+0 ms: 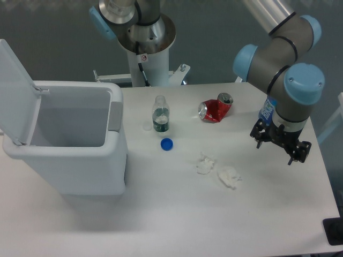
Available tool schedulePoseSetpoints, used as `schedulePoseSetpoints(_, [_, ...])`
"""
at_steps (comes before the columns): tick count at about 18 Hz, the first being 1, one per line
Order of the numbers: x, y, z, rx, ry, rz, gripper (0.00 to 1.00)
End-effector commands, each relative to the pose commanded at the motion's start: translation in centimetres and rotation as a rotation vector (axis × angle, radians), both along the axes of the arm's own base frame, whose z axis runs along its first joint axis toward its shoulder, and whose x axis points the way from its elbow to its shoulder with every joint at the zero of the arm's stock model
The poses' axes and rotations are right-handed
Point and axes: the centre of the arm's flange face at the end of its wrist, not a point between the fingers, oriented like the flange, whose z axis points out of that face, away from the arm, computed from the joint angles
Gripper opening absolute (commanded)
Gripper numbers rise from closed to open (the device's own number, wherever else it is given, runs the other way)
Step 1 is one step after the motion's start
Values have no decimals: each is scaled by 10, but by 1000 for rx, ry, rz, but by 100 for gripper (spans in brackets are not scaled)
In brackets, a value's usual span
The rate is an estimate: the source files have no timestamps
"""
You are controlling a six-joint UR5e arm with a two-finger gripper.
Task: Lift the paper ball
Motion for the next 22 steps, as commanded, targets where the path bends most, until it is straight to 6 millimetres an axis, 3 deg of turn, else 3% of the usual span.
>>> schedulePoseSetpoints(7, [10, 9, 0, 49, -19, 28, 100])
schedulePoseSetpoints(10, [22, 29, -1, 137, -52, 132, 100])
schedulePoseSetpoints(12, [36, 45, -13, 157, -31, 143, 100])
schedulePoseSetpoints(14, [45, 48, -32, 174, -7, 122, 100])
schedulePoseSetpoints(18, [66, 65, -40, 170, 1, -4, 100])
schedulePoseSetpoints(22, [61, 67, -52, 191, -10, -157, 100])
